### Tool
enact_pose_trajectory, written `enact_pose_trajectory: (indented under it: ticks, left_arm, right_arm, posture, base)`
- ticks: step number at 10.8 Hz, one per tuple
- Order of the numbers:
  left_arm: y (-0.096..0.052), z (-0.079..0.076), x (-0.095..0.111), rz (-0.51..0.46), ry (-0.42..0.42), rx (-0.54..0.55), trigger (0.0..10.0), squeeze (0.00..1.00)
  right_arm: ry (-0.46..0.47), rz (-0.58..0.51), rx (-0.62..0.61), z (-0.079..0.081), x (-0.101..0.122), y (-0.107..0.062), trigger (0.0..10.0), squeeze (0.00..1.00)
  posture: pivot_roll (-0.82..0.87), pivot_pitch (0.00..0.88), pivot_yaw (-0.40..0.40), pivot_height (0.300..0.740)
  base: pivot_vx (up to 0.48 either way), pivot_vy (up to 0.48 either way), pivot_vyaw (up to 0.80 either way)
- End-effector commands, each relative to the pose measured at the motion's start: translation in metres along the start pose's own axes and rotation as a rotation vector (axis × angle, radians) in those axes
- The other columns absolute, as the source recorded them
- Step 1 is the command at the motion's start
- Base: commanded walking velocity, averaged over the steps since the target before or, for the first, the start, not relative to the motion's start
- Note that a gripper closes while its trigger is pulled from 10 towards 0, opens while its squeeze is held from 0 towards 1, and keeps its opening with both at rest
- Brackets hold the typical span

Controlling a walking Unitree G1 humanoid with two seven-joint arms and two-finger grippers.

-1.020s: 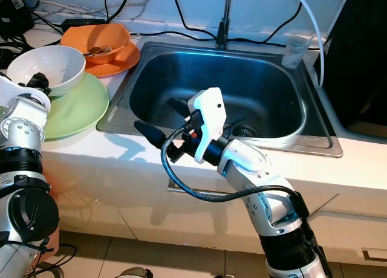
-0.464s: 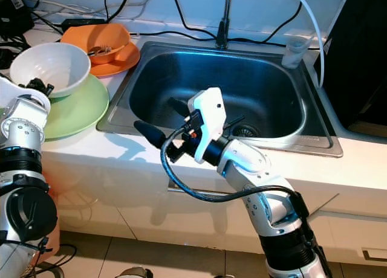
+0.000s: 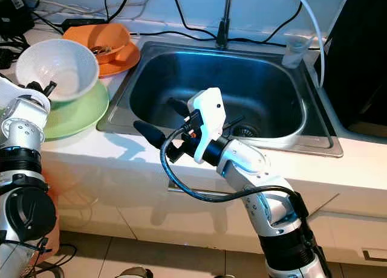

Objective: Kitchen organization

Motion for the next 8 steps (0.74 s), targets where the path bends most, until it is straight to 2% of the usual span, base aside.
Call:
enact_pose_trajectory:
  ticks: [1, 5, 6, 7, 8]
  left_arm:
    - [0.000, -0.004, 0.004, -0.014, 0.006, -0.011, 0.0, 0.00]
    - [-0.002, -0.006, 0.007, -0.033, 0.004, -0.013, 0.0, 0.00]
    - [-0.004, -0.009, 0.013, -0.069, 0.025, -0.020, 0.0, 0.00]
    - [-0.012, -0.020, 0.022, -0.137, 0.084, -0.075, 0.0, 0.00]
    - [-0.015, -0.023, 0.024, -0.153, 0.097, -0.092, 0.0, 0.00]
  right_arm:
    - [-0.012, 0.006, -0.010, 0.000, -0.001, -0.001, 10.0, 0.00]
    - [-0.014, 0.005, -0.007, 0.000, 0.000, 0.000, 10.0, 0.00]
    - [-0.016, 0.006, -0.008, -0.001, 0.000, 0.000, 10.0, 0.00]
    - [-0.017, 0.005, -0.008, -0.001, 0.000, 0.000, 10.0, 0.00]
    - [-0.018, 0.005, -0.008, -0.002, 0.000, 0.000, 10.0, 0.00]
  posture:
    - [0.05, 0.060, -0.001, 0.740]
    - [0.05, 0.055, -0.002, 0.740]
    - [0.05, 0.055, -0.002, 0.740]
    - [0.05, 0.053, -0.003, 0.740]
    - [0.06, 0.052, -0.004, 0.740]
  base:
    - [0.000, 0.000, 0.00]
    - [0.000, 0.000, 0.00]
    - [0.000, 0.000, 0.00]
    - [0.000, 0.000, 0.00]
    - [0.000, 0.000, 0.00]
Point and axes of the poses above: a point about 5 cm out from each wrist's last joint towards the gripper, its own y axis pointing out of the wrist towards the gripper, its own x axis along the axis of the wrist's last joint, z = x × y, the point moved 3 cm from there along y, pointing out of the wrist towards the gripper, and after that the axes turned 6 degrees about y, right-handed, at the moved point
